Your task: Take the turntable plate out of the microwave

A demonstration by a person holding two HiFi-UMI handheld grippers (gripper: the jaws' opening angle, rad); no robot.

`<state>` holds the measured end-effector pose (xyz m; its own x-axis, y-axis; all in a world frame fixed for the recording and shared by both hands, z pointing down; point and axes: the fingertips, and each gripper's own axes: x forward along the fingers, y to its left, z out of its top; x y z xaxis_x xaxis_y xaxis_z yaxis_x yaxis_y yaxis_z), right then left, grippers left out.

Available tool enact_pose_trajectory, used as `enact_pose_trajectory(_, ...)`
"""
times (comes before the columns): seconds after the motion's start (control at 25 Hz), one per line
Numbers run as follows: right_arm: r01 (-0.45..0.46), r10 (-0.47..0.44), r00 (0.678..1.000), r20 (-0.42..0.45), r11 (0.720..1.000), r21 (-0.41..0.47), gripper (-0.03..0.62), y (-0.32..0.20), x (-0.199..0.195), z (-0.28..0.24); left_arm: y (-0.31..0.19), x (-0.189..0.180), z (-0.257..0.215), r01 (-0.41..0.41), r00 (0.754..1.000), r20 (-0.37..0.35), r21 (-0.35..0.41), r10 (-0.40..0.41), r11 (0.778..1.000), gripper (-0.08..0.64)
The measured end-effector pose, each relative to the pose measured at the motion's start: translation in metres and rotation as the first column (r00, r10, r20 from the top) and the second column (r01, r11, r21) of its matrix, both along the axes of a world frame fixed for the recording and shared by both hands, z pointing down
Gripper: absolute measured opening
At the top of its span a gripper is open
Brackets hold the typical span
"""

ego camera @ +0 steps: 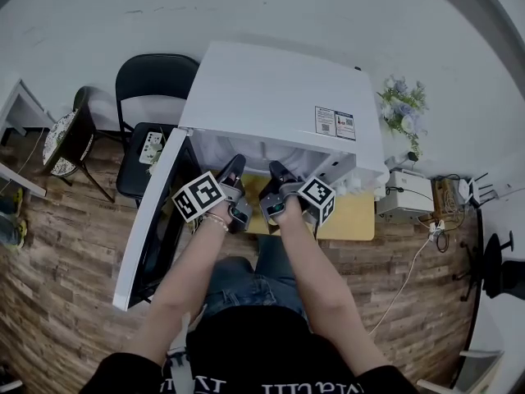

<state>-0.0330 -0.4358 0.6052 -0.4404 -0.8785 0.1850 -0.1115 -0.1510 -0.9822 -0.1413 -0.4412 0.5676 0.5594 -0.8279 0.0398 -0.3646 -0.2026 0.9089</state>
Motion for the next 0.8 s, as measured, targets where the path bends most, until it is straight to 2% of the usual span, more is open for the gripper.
enact_pose_trajectory(0.08,-0.008,0.008,1.0,0.004,1.0,-0.007,0.038,0.002,0.002,0.001,0.008,-0.002,0.005,-0.008,1.0,-0.022,-0.013,0.008,1.0,0.039)
enact_pose_trajectory(0.16,-0.013,0.013,1.0,0.002,1.0,-0.01,0.037,0.005,0.005,0.002,0.014,0.0,0.007,-0.031,0.999,-0.032,-0.016,0.03,0.999,0.122)
enact_pose_trajectory(0.24,-0.016,0.016,1.0,0.001,1.0,-0.007,0.037,0.007,0.006,0.001,0.016,0.003,0.008,-0.048,0.998,-0.038,-0.03,0.046,0.998,0.163)
enact_pose_trajectory(0.44,-0.019,0.019,1.0,0.015,1.0,-0.01,0.037,0.008,0.003,-0.006,0.013,0.006,0.017,-0.048,0.996,-0.08,-0.09,0.041,0.995,0.181)
enact_pose_trajectory(0.56,-0.021,0.021,0.999,0.028,1.0,0.0,0.038,0.007,0.003,-0.012,0.006,0.008,0.016,-0.042,0.992,-0.126,-0.1,0.029,0.994,0.181)
enact_pose_trajectory(0.8,-0.013,0.013,0.999,0.043,1.0,0.005,0.04,0.009,0.003,-0.014,-0.016,0.01,0.018,-0.006,0.985,-0.17,-0.125,-0.015,0.992,0.179)
